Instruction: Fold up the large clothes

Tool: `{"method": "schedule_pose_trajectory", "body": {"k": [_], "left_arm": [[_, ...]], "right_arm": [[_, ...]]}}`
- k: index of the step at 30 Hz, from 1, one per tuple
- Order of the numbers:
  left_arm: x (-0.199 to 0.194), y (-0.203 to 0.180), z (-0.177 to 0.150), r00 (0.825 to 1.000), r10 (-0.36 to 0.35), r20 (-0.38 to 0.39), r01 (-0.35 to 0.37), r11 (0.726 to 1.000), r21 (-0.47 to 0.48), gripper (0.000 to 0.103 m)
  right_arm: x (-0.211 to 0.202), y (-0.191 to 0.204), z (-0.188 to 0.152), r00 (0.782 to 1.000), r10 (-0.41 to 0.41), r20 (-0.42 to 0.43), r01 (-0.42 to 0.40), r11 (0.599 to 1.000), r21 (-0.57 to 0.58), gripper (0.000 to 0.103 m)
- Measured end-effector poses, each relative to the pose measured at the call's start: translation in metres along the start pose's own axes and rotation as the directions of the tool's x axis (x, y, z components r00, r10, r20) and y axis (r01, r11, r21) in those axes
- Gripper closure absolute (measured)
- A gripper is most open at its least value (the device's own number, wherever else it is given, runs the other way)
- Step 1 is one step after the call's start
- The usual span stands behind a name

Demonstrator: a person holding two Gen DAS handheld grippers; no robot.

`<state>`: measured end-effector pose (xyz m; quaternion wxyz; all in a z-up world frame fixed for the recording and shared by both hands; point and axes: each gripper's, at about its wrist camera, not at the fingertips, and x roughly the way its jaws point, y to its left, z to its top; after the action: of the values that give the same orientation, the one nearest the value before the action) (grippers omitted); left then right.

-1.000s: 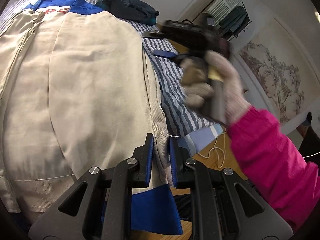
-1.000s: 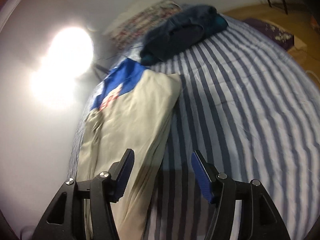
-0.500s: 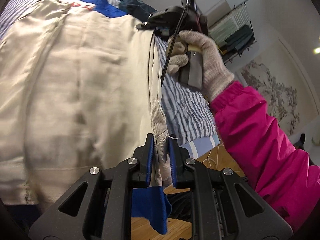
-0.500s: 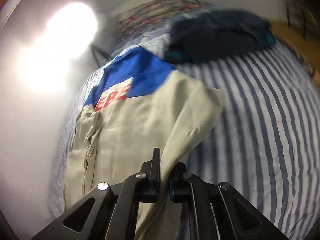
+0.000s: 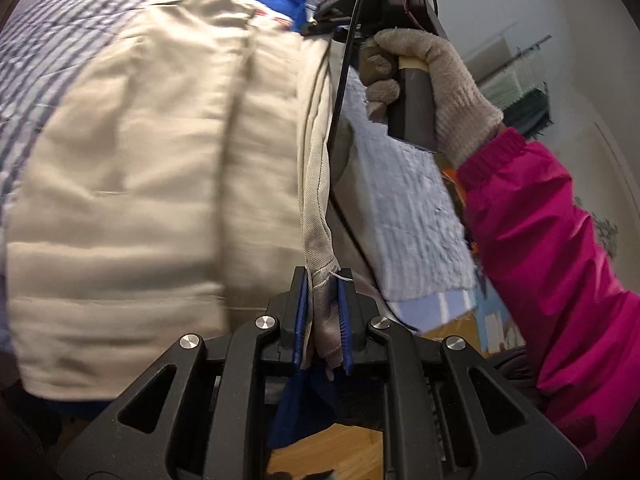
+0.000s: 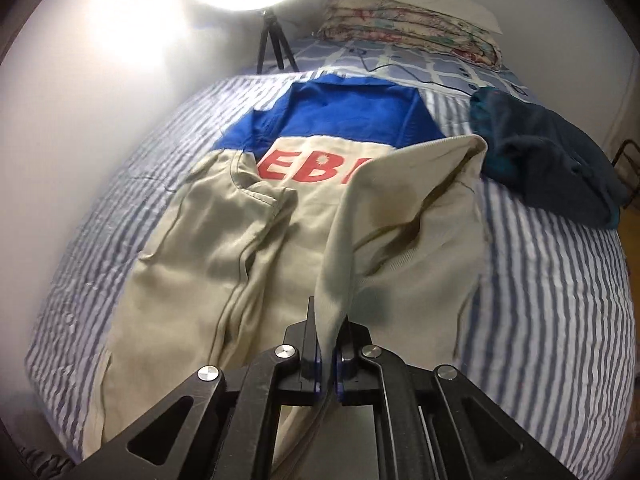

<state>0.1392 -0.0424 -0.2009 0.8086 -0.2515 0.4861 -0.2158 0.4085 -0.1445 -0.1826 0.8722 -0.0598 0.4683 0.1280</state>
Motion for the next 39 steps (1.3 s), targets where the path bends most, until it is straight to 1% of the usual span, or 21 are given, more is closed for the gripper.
{"method": "schedule_pose_trajectory", "body": {"k": [1,4,6,9,11,12,13,14,15,17,18,20,23,25,28,29,32,33,35,38,39], "left_arm": [[0.000,0.007,0.001,1.000,0.016,0.002,-0.016,1.000,-0.009,0.091],[0.001,0.019,-0.001,1.000,0.022,-0.007,-0.022,0.999,-0.043,0.091],[0.004,0.021,-0.003,0.999,0.037,-0.009,-0.037,0.999,-0.035,0.091],[0.006,0.019,-0.004,0.998,0.059,0.001,-0.059,0.998,0.000,0.091],[0.008,0.016,-0.004,0.998,0.062,0.000,-0.062,0.998,0.006,0.091],[0.010,0.015,-0.005,0.998,0.063,-0.004,-0.063,0.998,0.009,0.091],[0.010,0.014,-0.006,0.998,0.067,-0.003,-0.067,0.998,0.012,0.091],[0.010,0.014,-0.005,0.998,0.069,-0.002,-0.069,0.998,0.013,0.091],[0.011,0.014,-0.004,0.997,0.072,0.000,-0.072,0.997,0.017,0.090],[0.011,0.015,-0.006,0.997,0.079,0.003,-0.079,0.996,0.028,0.090],[0.011,0.015,-0.006,0.997,0.081,0.004,-0.082,0.996,0.031,0.090],[0.010,0.015,-0.006,0.996,0.084,0.003,-0.084,0.996,0.033,0.089],[0.007,0.014,-0.008,0.996,0.092,0.007,-0.092,0.995,0.041,0.088],[0.002,0.012,-0.009,0.996,0.093,0.015,-0.094,0.994,0.054,0.086],[-0.008,0.008,-0.015,0.995,0.101,0.026,-0.103,0.990,0.097,0.086],[-0.012,0.007,-0.018,0.996,0.089,0.021,-0.091,0.990,0.109,0.086],[-0.023,0.007,-0.027,0.999,0.053,-0.002,-0.053,0.991,0.121,0.086],[-0.030,0.007,-0.030,0.999,0.043,-0.007,-0.042,0.991,0.127,0.086],[-0.045,0.009,-0.034,0.999,0.032,0.000,-0.032,0.991,0.130,0.086],[-0.069,0.019,-0.033,0.999,0.047,0.027,-0.050,0.992,0.115,0.085],[-0.077,0.026,-0.030,0.997,0.065,0.042,-0.069,0.993,0.099,0.081]], "right_arm": [[0.009,0.006,0.004,1.000,-0.007,-0.009,0.006,1.000,-0.008,0.101],[0.039,0.025,0.007,0.998,-0.026,-0.051,0.023,0.999,-0.046,0.101],[0.059,0.039,0.005,0.995,-0.055,-0.078,0.048,0.995,-0.089,0.101],[0.075,0.053,0.000,0.991,-0.111,-0.079,0.098,0.984,-0.150,0.101],[0.074,0.056,0.001,0.990,-0.117,-0.072,0.103,0.979,-0.177,0.100],[0.073,0.055,0.001,0.992,-0.105,-0.073,0.090,0.979,-0.185,0.098],[0.070,0.052,0.001,0.995,-0.068,-0.074,0.054,0.982,-0.181,0.092],[0.065,0.044,0.002,0.997,-0.006,-0.075,-0.005,0.989,-0.150,0.085],[0.058,0.034,0.004,0.995,0.073,-0.071,-0.079,0.992,-0.096,0.081],[0.039,0.015,0.006,0.981,0.191,-0.031,-0.191,0.982,0.012,0.078],[0.025,0.003,0.006,0.970,0.242,0.006,-0.242,0.968,0.060,0.078],[0.000,-0.013,0.004,0.960,0.274,0.061,-0.279,0.954,0.108,0.078],[-0.041,-0.028,-0.007,0.949,0.295,0.109,-0.307,0.945,0.116,0.076],[-0.067,-0.034,-0.020,0.945,0.304,0.120,-0.317,0.943,0.104,0.076],[-0.103,-0.035,-0.047,0.941,0.317,0.119,-0.325,0.944,0.055,0.076],[-0.111,-0.034,-0.055,0.943,0.314,0.113,-0.320,0.947,0.038,0.076],[-0.128,-0.025,-0.102,0.958,0.283,0.055,-0.283,0.959,-0.004,0.075],[-0.131,-0.023,-0.117,0.961,0.274,0.038,-0.274,0.962,-0.007,0.071],[-0.135,-0.021,-0.156,0.967,0.255,0.000,-0.255,0.967,0.005,0.055],[-0.133,-0.025,-0.209,0.958,0.282,-0.058,-0.279,0.959,0.058,0.054],[-0.131,-0.028,-0.221,0.955,0.288,-0.070,-0.283,0.956,0.079,0.054]]}}
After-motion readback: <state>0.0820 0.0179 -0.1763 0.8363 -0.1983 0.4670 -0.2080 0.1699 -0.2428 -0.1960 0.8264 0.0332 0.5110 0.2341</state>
